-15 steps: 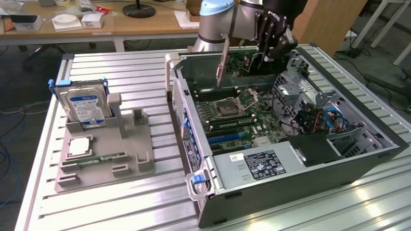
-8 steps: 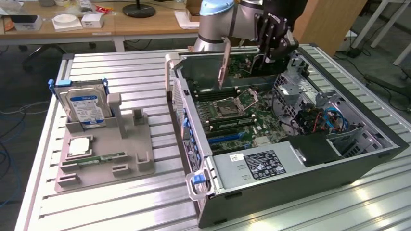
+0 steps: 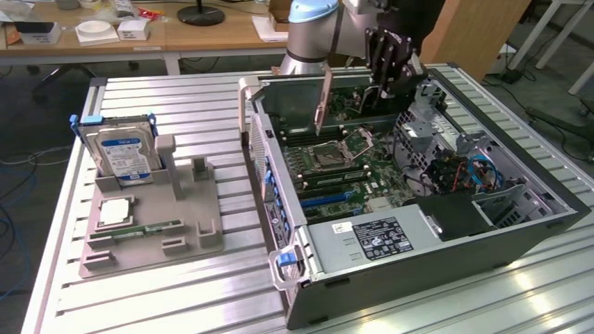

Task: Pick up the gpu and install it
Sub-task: 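Insert the gpu into the slot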

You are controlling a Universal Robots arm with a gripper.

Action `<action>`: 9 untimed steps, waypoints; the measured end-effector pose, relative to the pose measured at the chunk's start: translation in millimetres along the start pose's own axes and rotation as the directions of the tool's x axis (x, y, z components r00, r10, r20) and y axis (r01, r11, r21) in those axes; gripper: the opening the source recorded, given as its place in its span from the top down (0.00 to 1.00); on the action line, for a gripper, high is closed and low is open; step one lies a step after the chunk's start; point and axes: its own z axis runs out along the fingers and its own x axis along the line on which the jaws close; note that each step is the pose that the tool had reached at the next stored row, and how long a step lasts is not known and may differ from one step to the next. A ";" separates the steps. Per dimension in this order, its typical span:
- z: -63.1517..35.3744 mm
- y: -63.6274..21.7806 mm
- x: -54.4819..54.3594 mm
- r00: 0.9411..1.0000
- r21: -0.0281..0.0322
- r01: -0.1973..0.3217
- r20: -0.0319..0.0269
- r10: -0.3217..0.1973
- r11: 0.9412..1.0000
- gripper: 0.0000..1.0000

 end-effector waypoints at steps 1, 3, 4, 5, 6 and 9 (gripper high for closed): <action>2.0 0.1 0.1 1.000 0.000 0.000 0.000 0.000 1.000 0.73; 5.6 0.1 0.2 1.000 0.000 -0.004 0.000 0.004 1.000 0.73; 7.4 0.2 0.4 1.000 0.000 -0.007 0.000 0.007 1.000 0.73; 9.2 0.2 1.0 1.000 0.000 -0.009 0.000 0.009 1.000 0.73; 10.9 0.2 2.0 1.000 0.000 -0.012 0.000 0.012 1.000 0.73; 15.2 0.4 4.0 1.000 0.000 -0.014 0.000 0.014 1.000 0.73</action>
